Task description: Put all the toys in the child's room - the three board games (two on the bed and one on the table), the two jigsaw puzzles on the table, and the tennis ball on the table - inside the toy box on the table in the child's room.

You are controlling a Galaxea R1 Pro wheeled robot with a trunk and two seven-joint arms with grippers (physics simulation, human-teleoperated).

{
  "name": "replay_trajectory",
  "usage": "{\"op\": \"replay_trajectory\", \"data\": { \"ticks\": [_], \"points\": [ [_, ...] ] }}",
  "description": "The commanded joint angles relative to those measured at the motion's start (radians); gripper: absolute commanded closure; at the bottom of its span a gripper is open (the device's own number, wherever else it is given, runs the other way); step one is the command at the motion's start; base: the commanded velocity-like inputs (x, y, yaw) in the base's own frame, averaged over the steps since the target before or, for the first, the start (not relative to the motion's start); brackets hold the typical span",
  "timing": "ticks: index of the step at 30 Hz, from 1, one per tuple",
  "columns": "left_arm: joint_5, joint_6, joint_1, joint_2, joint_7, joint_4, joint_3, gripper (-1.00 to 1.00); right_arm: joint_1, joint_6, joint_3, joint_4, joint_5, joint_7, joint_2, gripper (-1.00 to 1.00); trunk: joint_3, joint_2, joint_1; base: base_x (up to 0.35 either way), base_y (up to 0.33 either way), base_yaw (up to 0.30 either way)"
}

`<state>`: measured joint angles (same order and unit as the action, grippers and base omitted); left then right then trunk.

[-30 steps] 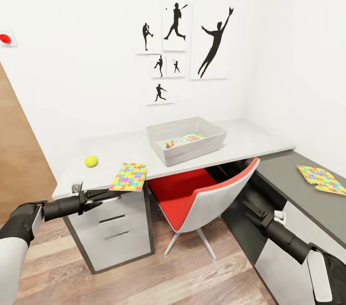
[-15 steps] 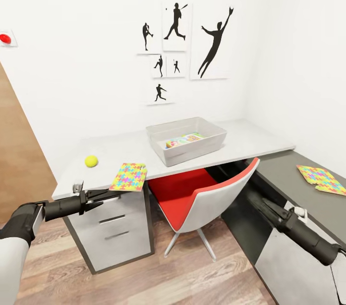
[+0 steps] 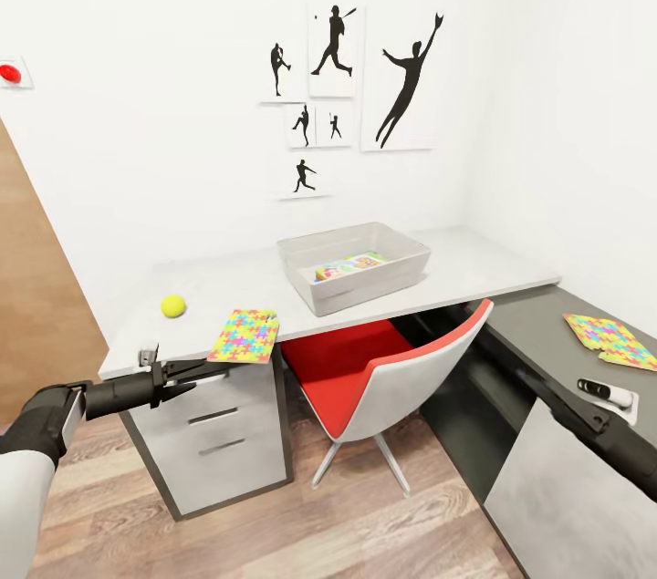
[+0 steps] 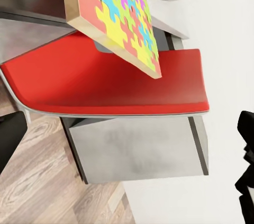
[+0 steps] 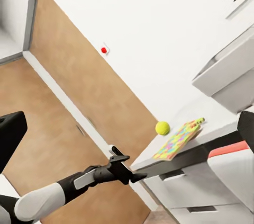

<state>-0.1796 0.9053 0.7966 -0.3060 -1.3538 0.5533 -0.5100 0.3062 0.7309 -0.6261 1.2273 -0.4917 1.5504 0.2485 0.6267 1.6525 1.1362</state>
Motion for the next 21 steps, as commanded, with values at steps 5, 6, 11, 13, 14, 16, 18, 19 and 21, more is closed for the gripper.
{"op": "replay_trajectory", "data": {
  "ticks": [5,6,11,13,14,16,18,19,21],
  "points": [
    [-0.011,0.01,0.001,0.001,-0.008,0.0,-0.005,-1.0,0.001,0.005,0.0,0.0,-0.019,0.006,-0.008,-1.0,0.001,0.001,0.0,0.001,0.0,0.0],
    [-0.011,0.01,0.001,0.001,-0.008,0.0,-0.005,-1.0,0.001,0.005,0.001,0.0,-0.022,0.006,-0.009,-1.0,0.001,0.001,0.0,0.042,0.0,0.0],
    [-0.011,0.009,0.001,0.001,-0.008,0.0,-0.005,-1.0,0.001,0.003,0.003,0.0,-0.023,0.005,-0.011,-1.0,0.001,0.001,0.0,0.164,0.0,0.0],
    [-0.011,0.009,0.001,0.001,-0.008,0.0,-0.005,-1.0,0.001,0.003,0.003,0.0,-0.024,0.005,-0.011,-1.0,0.001,0.001,0.0,0.131,0.0,0.0],
    [-0.011,0.009,0.001,0.001,-0.008,0.0,-0.005,-1.0,0.001,0.003,0.003,0.0,-0.024,0.005,-0.011,-1.0,0.001,0.001,0.0,0.093,0.0,0.0],
    [-0.011,0.009,0.001,0.001,-0.008,0.0,-0.005,-1.0,0.001,0.002,0.004,0.0,-0.024,0.005,-0.011,-1.0,0.001,0.001,0.0,0.053,0.0,0.0],
    [-0.011,0.009,0.001,0.001,-0.008,0.0,-0.005,-1.0,0.001,0.002,0.004,0.0,-0.024,0.005,-0.011,-1.0,0.001,0.001,0.0,0.031,0.0,0.0],
    [-0.011,0.009,0.001,0.001,-0.008,0.0,-0.005,-1.0,0.001,0.002,0.004,0.0,-0.024,0.005,-0.011,-1.0,0.001,0.001,0.0,0.019,0.0,0.0],
    [-0.011,0.009,0.001,0.001,-0.008,0.0,-0.005,-1.0,0.001,0.002,0.005,0.0,-0.024,0.005,-0.012,-1.0,0.001,0.001,0.0,0.035,0.0,0.0]
  ]
}}
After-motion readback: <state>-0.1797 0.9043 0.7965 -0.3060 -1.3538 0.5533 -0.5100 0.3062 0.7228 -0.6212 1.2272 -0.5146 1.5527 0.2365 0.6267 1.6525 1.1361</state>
